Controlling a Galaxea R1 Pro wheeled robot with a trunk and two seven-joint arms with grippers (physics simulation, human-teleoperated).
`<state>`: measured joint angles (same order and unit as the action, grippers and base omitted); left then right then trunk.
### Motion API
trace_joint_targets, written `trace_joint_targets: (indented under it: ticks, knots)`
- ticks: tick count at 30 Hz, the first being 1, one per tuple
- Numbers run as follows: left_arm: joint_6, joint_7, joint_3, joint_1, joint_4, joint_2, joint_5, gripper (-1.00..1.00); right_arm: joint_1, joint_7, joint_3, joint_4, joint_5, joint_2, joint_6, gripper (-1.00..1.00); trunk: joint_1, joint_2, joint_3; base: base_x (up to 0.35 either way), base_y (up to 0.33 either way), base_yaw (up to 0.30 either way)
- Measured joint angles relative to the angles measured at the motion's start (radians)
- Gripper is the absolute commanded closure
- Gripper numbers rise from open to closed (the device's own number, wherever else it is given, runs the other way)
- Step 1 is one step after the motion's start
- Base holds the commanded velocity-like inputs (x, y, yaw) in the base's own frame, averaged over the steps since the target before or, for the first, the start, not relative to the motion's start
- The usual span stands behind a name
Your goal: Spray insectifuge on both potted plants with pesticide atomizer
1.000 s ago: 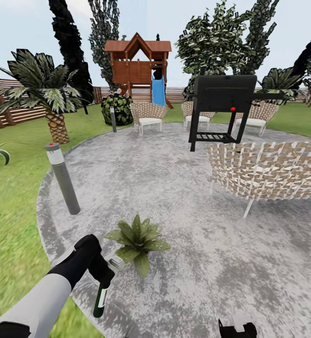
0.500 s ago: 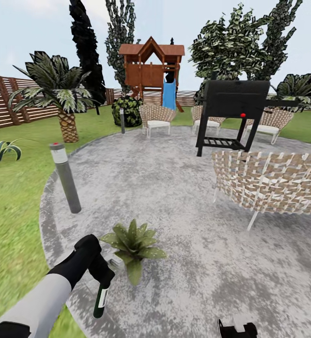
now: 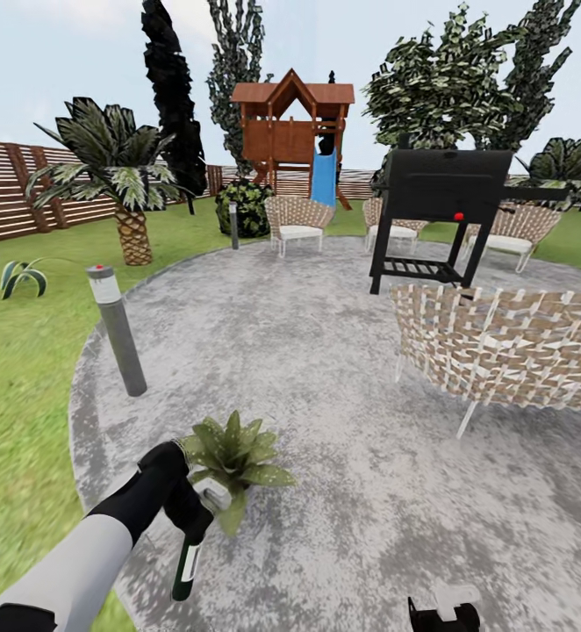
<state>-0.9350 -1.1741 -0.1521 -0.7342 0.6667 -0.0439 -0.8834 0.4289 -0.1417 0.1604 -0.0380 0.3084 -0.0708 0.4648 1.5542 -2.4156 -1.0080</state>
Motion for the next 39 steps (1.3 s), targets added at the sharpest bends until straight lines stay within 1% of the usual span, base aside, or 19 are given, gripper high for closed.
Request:
trace_joint_targets:
  ticks: [9, 15, 18, 23, 32, 37, 39]
  knots:
    - [0.002, 0.008, 0.000, 0.008, -0.005, -0.004, 0.001, 1.00, 0.000, 0.000, 0.000, 0.000, 0.000, 0.000, 0.000, -1.00, 0.000, 0.000, 0.000, 0.000, -0.003, 0.267]
    - [0.001, 0.013, -0.001, 0.010, -0.005, -0.004, -0.006, 1.00, 0.000, 0.000, 0.000, 0.000, 0.000, 0.000, 0.000, -1.00, 0.000, 0.000, 0.000, 0.020, -0.014, 0.047]
    - [0.001, 0.012, -0.001, 0.013, -0.006, -0.003, -0.022, 1.00, 0.000, 0.000, 0.000, 0.000, 0.000, 0.000, 0.000, -1.00, 0.000, 0.000, 0.000, 0.170, -0.169, 0.002]
    - [0.001, 0.012, -0.001, 0.014, -0.006, -0.003, -0.026, 1.00, 0.000, 0.000, 0.000, 0.000, 0.000, 0.000, 0.000, -1.00, 0.000, 0.000, 0.000, 0.163, -0.229, 0.046]
    - [0.001, 0.014, -0.001, 0.015, -0.005, -0.003, -0.028, 1.00, 0.000, 0.000, 0.000, 0.000, 0.000, 0.000, 0.000, -1.00, 0.000, 0.000, 0.000, 0.029, -0.260, 0.261]
    - [0.003, 0.015, -0.001, 0.028, -0.016, -0.003, -0.028, 1.00, 0.000, 0.000, 0.000, 0.000, 0.000, 0.000, 0.000, -1.00, 0.000, 0.000, 0.000, 0.081, -0.106, 0.267]
    - [0.004, 0.017, -0.003, 0.033, -0.037, -0.007, -0.032, 1.00, 0.000, 0.000, 0.000, 0.000, 0.000, 0.000, 0.000, -1.00, 0.000, 0.000, 0.000, 0.043, -0.020, 0.096]
